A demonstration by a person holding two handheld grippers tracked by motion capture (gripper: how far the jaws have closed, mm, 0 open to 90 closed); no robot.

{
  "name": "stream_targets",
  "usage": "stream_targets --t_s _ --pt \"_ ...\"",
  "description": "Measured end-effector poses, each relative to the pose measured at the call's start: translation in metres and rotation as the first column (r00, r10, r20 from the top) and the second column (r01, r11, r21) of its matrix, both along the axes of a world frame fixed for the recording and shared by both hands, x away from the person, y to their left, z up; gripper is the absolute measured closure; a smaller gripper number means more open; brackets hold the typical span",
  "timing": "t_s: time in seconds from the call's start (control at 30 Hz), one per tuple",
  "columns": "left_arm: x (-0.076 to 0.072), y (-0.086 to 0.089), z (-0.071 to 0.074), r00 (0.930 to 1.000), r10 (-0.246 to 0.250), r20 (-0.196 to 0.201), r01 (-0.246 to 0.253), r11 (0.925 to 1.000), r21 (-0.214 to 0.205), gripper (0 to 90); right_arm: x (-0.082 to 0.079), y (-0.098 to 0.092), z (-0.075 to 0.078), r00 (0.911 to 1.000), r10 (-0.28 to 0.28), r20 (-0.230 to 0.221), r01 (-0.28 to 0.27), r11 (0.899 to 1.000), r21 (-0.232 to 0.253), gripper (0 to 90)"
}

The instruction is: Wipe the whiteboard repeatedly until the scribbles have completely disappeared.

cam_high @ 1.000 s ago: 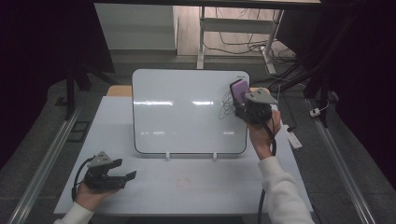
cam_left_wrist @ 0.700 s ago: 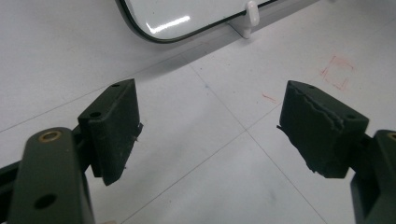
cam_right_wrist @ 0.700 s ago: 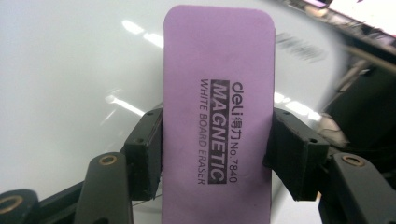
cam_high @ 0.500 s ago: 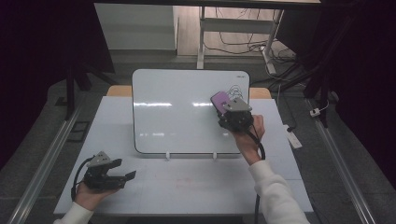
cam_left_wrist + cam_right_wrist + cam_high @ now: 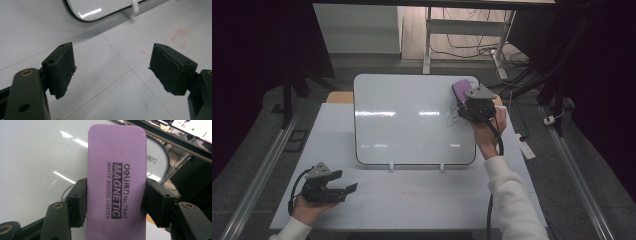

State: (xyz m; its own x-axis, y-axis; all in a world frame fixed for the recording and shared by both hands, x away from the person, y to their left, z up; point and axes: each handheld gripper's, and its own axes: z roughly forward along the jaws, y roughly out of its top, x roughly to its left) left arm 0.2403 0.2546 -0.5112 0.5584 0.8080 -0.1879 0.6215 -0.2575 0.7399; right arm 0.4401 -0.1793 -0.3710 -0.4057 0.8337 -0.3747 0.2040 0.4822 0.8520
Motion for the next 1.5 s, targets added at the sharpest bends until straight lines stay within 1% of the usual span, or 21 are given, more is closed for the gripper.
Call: stream_targets --t_s 0.1,0.17,0.2,0.27,0.3,0.37,0.43,0.47,0.5,0.63,0.73,0.77,0.9,1.0,1.03,1.1,1.13,1.23,1.33,1.43,1.5 --pt "0.0 0.0 0.0 1.0 0.005 -0.002 -0.005 1.0 -0.001 20.9 -0.007 0.007 -0.008 0.9994 0.035 -0.007 -0.035 0.999 -0.016 40.3" --pt "0.001 0.001 -0.001 1.0 0.0 -0.003 0.0 1.0 0.0 20.8 -0.022 0.019 -0.025 0.9958 0.09 -0.018 -0.09 0.995 -0.044 40.3" --pt "0.001 0.0 -0.001 1.0 -0.001 -0.003 0.001 1.0 0.0 20.8 -0.022 0.019 -0.025 0.9958 0.09 -0.018 -0.09 0.995 -0.044 40.3" --pt "0.0 0.0 0.0 1.0 -0.001 -0.001 0.001 1.0 0.001 20.9 -0.037 0.03 -0.042 0.9895 0.14 -0.036 -0.142 0.987 -0.077 40.3" --pt "0.0 -0.001 0.0 1.0 -0.001 0.0 0.001 1.0 0.001 20.9 -0.037 0.03 -0.042 0.9895 0.14 -0.036 -0.142 0.987 -0.077 40.3" --pt "0.0 -0.001 0.0 1.0 0.001 0.0 -0.001 1.0 -0.001 20.9 -0.046 0.035 -0.051 0.9847 0.17 -0.038 -0.173 0.978 -0.112 40.3" --pt "0.0 -0.001 0.0 1.0 0.001 -0.001 -0.001 1.0 -0.001 20.9 -0.046 0.034 -0.052 0.9843 0.173 -0.037 -0.176 0.978 -0.115 40.3" --pt "0.0 -0.001 0.0 1.0 0.001 -0.001 -0.001 1.0 -0.001 20.8 -0.044 0.031 -0.05 0.9832 0.176 -0.048 -0.18 0.98 -0.087 40.3" --pt "0.0 -0.001 0.0 1.0 0.0 0.001 0.0 1.0 0.0 20.8 -0.044 0.031 -0.05 0.9832 0.176 -0.048 -0.18 0.98 -0.087 40.3" --pt "0.0 0.0 0.0 1.0 0.002 0.0 -0.002 1.0 -0.006 20.9 -0.037 0.024 -0.042 0.9876 0.152 -0.041 -0.154 0.986 -0.069 40.3" --pt "0.0 0.001 0.0 1.0 0.002 -0.003 -0.002 1.0 -0.005 20.9 -0.023 0.013 -0.028 0.9954 0.096 -0.01 -0.096 0.994 -0.052 40.2" --pt "0.0 0.0 0.0 1.0 0.002 -0.003 -0.002 1.0 -0.003 20.9 -0.023 0.013 -0.028 0.9954 0.096 -0.01 -0.096 0.994 -0.052 40.2" --pt "0.0 0.0 0.0 1.0 -0.001 0.0 0.001 1.0 -0.003 20.9 -0.005 0.003 -0.007 0.9994 0.031 0.015 -0.031 0.999 -0.023 40.2" --pt "0.0 0.0 0.0 1.0 0.001 -0.002 -0.001 1.0 -0.004 20.9 0.003 0.003 0.001 0.9999 0.012 0.009 -0.012 1.0 -0.014 40.2" --pt "0.0 0.0 0.0 1.0 0.001 -0.002 -0.001 1.0 -0.004 20.8 0.002 0.005 0.0 0.9998 0.012 0.013 -0.011 1.0 -0.022 40.3" --pt "0.0 0.001 0.0 1.0 0.001 -0.003 -0.001 1.0 -0.005 20.9 -0.009 0.014 -0.011 0.9973 0.074 0.0 -0.074 0.996 -0.053 40.3" --pt "0.001 0.001 0.0 1.0 0.001 -0.004 -0.001 1.0 -0.005 20.9 -0.009 0.014 -0.011 0.9973 0.074 0.0 -0.074 0.996 -0.053 40.3" --pt "0.001 0.001 -0.001 1.0 -0.002 -0.005 0.002 1.0 -0.002 20.9 -0.025 0.027 -0.03 0.9908 0.135 -0.016 -0.135 0.985 -0.104 40.4" --pt "0.001 0.0 0.0 1.0 -0.002 -0.003 0.002 1.0 -0.003 20.9 -0.04 0.035 -0.046 0.9833 0.178 -0.036 -0.182 0.975 -0.128 40.4" --pt "0.001 0.0 0.0 1.0 -0.001 -0.004 0.001 1.0 -0.004 20.9 -0.045 0.036 -0.052 0.9809 0.191 -0.037 -0.194 0.971 -0.139 40.4" --pt "0.001 0.0 0.0 1.0 -0.002 -0.005 0.002 1.0 -0.004 20.9 -0.044 0.033 -0.05 0.9791 0.198 -0.049 -0.203 0.97 -0.138 40.3"
